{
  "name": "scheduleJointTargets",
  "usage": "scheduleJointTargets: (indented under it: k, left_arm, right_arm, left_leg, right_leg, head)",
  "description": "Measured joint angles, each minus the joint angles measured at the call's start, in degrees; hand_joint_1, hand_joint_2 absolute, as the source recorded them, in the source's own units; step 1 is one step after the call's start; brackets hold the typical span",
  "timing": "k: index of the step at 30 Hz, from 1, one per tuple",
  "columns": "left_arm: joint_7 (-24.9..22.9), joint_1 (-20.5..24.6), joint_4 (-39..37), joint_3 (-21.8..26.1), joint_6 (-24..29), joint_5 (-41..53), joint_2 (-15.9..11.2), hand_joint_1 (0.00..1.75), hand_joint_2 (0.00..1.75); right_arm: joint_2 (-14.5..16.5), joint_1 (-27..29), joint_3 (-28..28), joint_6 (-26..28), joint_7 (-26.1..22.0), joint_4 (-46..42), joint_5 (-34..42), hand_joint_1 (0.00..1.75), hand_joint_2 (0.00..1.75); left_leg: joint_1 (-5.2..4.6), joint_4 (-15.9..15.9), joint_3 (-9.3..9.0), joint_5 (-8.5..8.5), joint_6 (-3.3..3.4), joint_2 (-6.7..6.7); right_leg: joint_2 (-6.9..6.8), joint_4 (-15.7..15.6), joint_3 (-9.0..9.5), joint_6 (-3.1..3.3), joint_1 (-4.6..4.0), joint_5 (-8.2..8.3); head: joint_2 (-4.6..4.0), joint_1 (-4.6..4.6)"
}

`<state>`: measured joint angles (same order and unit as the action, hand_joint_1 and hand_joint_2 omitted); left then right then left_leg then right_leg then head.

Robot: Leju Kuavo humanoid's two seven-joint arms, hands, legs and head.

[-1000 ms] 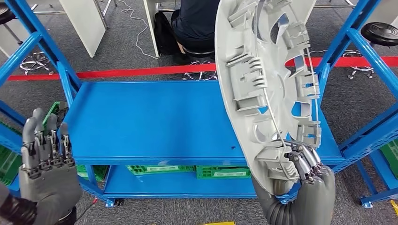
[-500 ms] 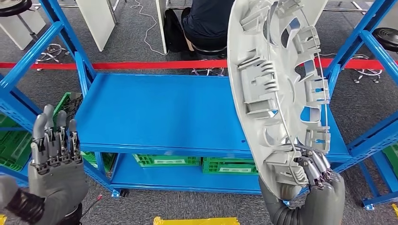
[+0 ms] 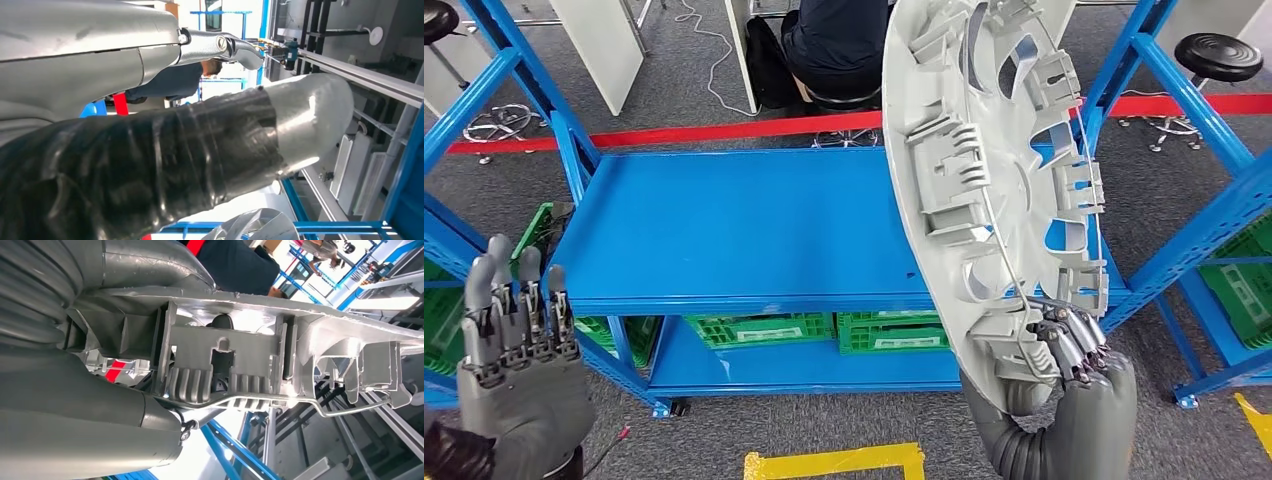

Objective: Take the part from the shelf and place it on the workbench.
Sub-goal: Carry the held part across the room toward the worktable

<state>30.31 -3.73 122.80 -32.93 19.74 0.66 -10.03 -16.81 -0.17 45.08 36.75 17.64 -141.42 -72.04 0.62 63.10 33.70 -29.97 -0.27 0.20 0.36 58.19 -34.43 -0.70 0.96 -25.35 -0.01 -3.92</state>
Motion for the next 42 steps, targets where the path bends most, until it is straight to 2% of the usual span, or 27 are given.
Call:
scheduleJointTargets:
  k: [1,2,6,7,8,10,11,12,13,16,18,20,22,24,26,27,28,29,30,32,33,34,37,38,39,40,42]
  left_arm:
    - [0.0,0.0,0.0,0.0,0.0,0.0,0.0,0.0,0.0]
    - [-0.1,0.1,0.1,0.0,0.0,0.0,0.0,0.0,0.0]
    - [-0.3,0.1,0.2,-0.3,0.0,0.3,0.0,0.0,0.0]
    - [-0.3,0.1,0.2,-0.4,0.0,0.5,0.0,0.0,0.0]
    - [-0.4,0.2,0.2,-0.6,0.0,0.7,0.0,0.0,0.0]
    - [-0.5,0.2,0.2,-1.1,0.1,1.0,0.0,0.0,0.0]
    - [-0.6,0.2,0.2,-1.2,0.1,1.1,0.0,0.0,0.0]
    - [-0.6,0.2,0.2,-1.4,0.2,1.1,0.0,0.0,0.0]
    - [-0.7,0.2,0.2,-1.6,0.2,1.1,0.0,0.0,0.0]
    - [-0.7,0.2,0.2,-1.8,0.2,1.2,0.0,0.0,0.0]
    - [-0.7,0.3,0.2,-2.0,0.3,1.3,0.0,0.0,0.0]
    - [-0.7,0.3,0.2,-2.1,0.3,1.3,0.0,0.0,0.0]
    - [-0.7,0.3,0.2,-2.2,0.4,1.3,0.0,0.0,0.0]
    - [-0.7,0.4,0.2,-2.2,0.5,1.3,0.0,0.0,0.0]
    - [-0.7,0.4,0.1,-2.3,0.6,1.3,0.0,0.0,0.0]
    - [-0.7,0.4,0.1,-2.4,0.6,1.3,0.0,0.0,0.0]
    - [-0.7,0.4,0.0,-2.4,0.7,1.3,0.0,0.0,0.0]
    - [-0.7,0.4,0.0,-2.4,0.7,1.3,0.0,0.0,0.0]
    - [-0.7,0.4,0.0,-2.4,0.7,1.3,0.0,0.0,0.0]
    - [-0.7,0.5,0.0,-2.5,0.7,1.3,0.0,0.0,0.0]
    - [-0.7,0.5,0.0,-2.5,0.7,1.3,0.0,0.0,0.0]
    - [-0.7,0.6,0.0,-2.5,0.7,1.3,0.0,0.0,0.0]
    - [-0.7,0.6,0.0,-2.6,0.7,1.7,0.1,0.0,0.0]
    - [-0.7,0.6,0.0,-2.7,0.7,1.8,0.1,0.0,0.0]
    - [-0.7,0.6,0.0,-2.8,0.7,1.9,0.2,0.0,0.0]
    - [-0.7,0.7,0.0,-2.8,0.7,2.0,0.2,0.0,0.0]
    - [-0.8,0.7,-0.1,-3.0,0.7,2.0,0.3,0.0,0.0]
  right_arm:
    - [0.0,0.0,0.0,0.0,0.1,0.0,0.0,1.75,1.75]
    - [0.0,0.0,0.0,0.0,0.1,0.0,0.0,1.75,1.75]
    - [-0.1,0.0,-0.1,-0.1,0.5,-0.1,0.1,1.75,1.75]
    - [-0.2,0.1,-0.1,-0.1,0.6,-0.1,0.1,1.75,1.75]
    - [-0.4,0.2,-0.2,-0.1,0.8,-0.3,0.1,1.75,1.75]
    - [-0.6,0.3,-0.3,0.0,0.9,-0.5,0.2,1.75,1.75]
    - [-0.7,0.4,-0.4,0.0,1.0,-0.5,0.2,1.75,1.75]
    - [-0.8,0.5,-0.4,0.0,1.1,-0.5,0.2,1.75,1.75]
    - [-0.9,0.5,-0.4,0.0,1.1,-0.5,0.2,1.75,1.75]
    - [-1.1,0.6,-0.5,0.0,1.2,-0.5,0.2,1.75,1.75]
    - [-1.2,0.6,-0.5,0.0,1.3,-0.6,0.1,1.75,1.75]
    - [-1.3,0.7,-0.5,0.0,1.3,-0.8,0.1,1.75,1.75]
    - [-1.4,0.7,-0.5,0.1,1.3,-0.8,0.2,1.75,1.75]
    - [-1.4,0.7,-0.5,0.1,1.4,-0.8,0.2,1.75,1.75]
    - [-1.4,0.7,-0.6,0.1,1.5,-0.8,0.2,1.75,1.75]
    - [-1.4,0.8,-0.6,0.1,1.5,-0.8,0.3,1.75,1.75]
    - [-1.4,0.8,-0.7,0.1,1.5,-0.8,0.3,1.75,1.75]
    - [-1.4,0.9,-0.7,0.1,1.5,-0.8,0.3,1.75,1.75]
    - [-1.4,1.0,-0.7,0.2,1.6,-0.8,0.3,1.75,1.75]
    - [-1.4,1.0,-0.8,0.2,1.6,-0.8,0.3,1.75,1.75]
    - [-1.4,1.0,-0.9,0.2,1.6,-0.8,0.3,1.75,1.75]
    - [-1.4,1.0,-1.0,0.2,1.6,-0.8,0.3,1.75,1.75]
    - [-1.5,1.2,-1.3,0.2,1.6,-0.8,0.4,1.75,1.75]
    - [-1.6,1.3,-1.4,0.2,1.6,-0.9,0.4,1.75,1.75]
    - [-1.7,1.4,-1.5,0.3,1.6,-0.9,0.4,1.75,1.75]
    - [-1.8,1.5,-1.5,0.3,1.6,-1.0,0.4,1.75,1.75]
    - [-2.0,1.6,-1.6,0.4,1.6,-1.1,0.5,1.75,1.75]
  left_leg:
    - [-0.1,-3.4,-1.98,0.65,0.24,-0.07]
    - [-0.25,-5.2,-2.96,0.77,0.48,-0.14]
    - [-0.47,-6.2,-3.03,1.64,1.89,-0.03]
    - [-0.37,-6.4,-3.04,2.04,2.24,0.07]
    - [-0.28,-6.5,-2.95,2.45,2.59,0.18]
    - [-0.45,-6.4,-2.08,3.07,2.99,0.23]
    - [-0.57,-6.2,-1.55,3.35,3.12,0.25]
    - [-0.69,-6.0,-1.05,3.56,3.15,0.27]
    - [-0.81,-5.8,-0.61,3.71,3.17,0.27]
    - [-1.23,-5.3,0.21,4.03,2.99,0.27]
    - [-1.33,-5.0,0.75,4.42,2.5,0.36]
    - [-1.2,-4.9,1.22,5.01,1.83,0.48]
    - [-1.11,-4.5,1.8,4.73,1.16,0.35]
    - [-0.94,-1.6,3.24,2.15,0.4,0.05]
    - [-0.52,5.4,5.79,-1.98,-0.37,-0.05]
    - [-0.33,8.7,6.84,-3.5,-0.63,-0.05]
    - [-0.21,10.2,7.06,-4.05,-0.75,-0.05]
    - [-0.17,9.4,6.03,-3.52,-0.72,-0.05]
    - [-0.17,6.5,3.9,-2.32,-0.57,-0.05]
    - [-0.29,-1.8,-1.51,-0.25,0.06,-0.08]
    - [-0.39,-4.6,-3.2,0.16,0.43,-0.1]
    - [-0.55,-6.2,-3.92,0.23,0.83,-0.13]
    - [-0.77,-6.6,-3.53,1.09,2.0,-0.1]
    - [-0.67,-6.8,-3.53,1.57,2.4,-0.03]
    - [-0.53,-7.0,-3.41,2.14,2.8,0.06]
    - [-0.43,-7.1,-3.2,2.62,3.1,0.14]
    - [-0.49,-6.9,-2.11,3.36,3.37,0.19]
  right_leg:
    - [0.03,0.0,-0.1,-0.29,-0.03,0.21]
    - [0.04,0.0,-0.18,-0.62,-0.04,0.43]
    - [0.01,0.0,-0.74,-2.0,0.2,0.79]
    - [-0.02,1.0,-1.27,-2.26,0.21,-0.13]
    - [-0.05,3.2,-2.17,-2.42,0.21,-2.01]
    - [-0.09,10.4,-4.4,-2.59,0.14,-6.7]
    - [-0.09,13.7,-5.24,-2.58,0.11,-8.32]
    - [-0.09,15.2,-5.32,-2.49,0.05,-8.74]
    - [-0.09,14.6,-4.48,-2.31,-0.04,-8.13]
    - [-0.17,4.2,1.61,-1.1,-0.57,-4.57]
    - [-0.24,0.2,3.8,-0.47,-0.93,-3.97]
    - [-0.17,-0.2,3.87,-0.09,-1.11,-3.44]
    - [-0.23,-0.8,3.7,0.42,-0.81,-2.57]
    - [-0.34,-1.2,3.39,0.78,-0.39,-1.76]
    - [-0.35,-1.3,2.51,0.92,-0.32,-1.11]
    - [-0.35,-1.2,1.94,0.91,-0.31,-0.74]
    - [-0.33,-1.1,1.38,0.84,-0.3,-0.4]
    - [-0.28,-1.1,0.88,0.73,-0.29,-0.06]
    - [-0.21,-1.0,0.45,0.58,-0.28,0.25]
    - [-0.08,-0.7,-0.21,0.15,-0.39,0.79]
    - [-0.05,-0.7,-0.45,-0.11,-0.46,1.03]
    - [-0.06,-0.6,-0.67,-0.44,-0.48,1.29]
    - [-0.07,-0.7,-1.18,-1.49,-0.28,1.89]
    - [-0.08,-0.1,-1.65,-1.78,-0.24,1.27]
    - [-0.09,1.6,-2.47,-2.02,-0.21,-0.31]
    - [-0.1,4.3,-3.53,-2.2,-0.15,-2.49]
    - [-0.13,12.0,-5.8,-2.45,-0.12,-7.08]
  head:
    - [0.01,-0.08]
    - [0.01,-0.11]
    - [0.0,0.12]
    - [0.01,0.3]
    - [0.01,0.6]
    - [0.01,1.45]
    - [0.0,1.77]
    - [0.0,1.99]
    - [0.0,2.16]
    - [0.01,2.62]
    - [0.01,2.61]
    - [0.01,2.52]
    - [0.01,2.54]
    - [0.01,2.03]
    - [0.0,1.04]
    - [0.0,0.64]
    - [0.0,0.33]
    - [-0.01,0.04]
    - [0.0,-0.27]
    - [0.01,-0.87]
    - [0.01,-0.97]
    - [0.01,-0.98]
    - [0.01,-0.86]
    - [0.01,-0.77]
    - [0.01,-0.52]
    - [0.01,-0.19]
    - [0.0,0.53]
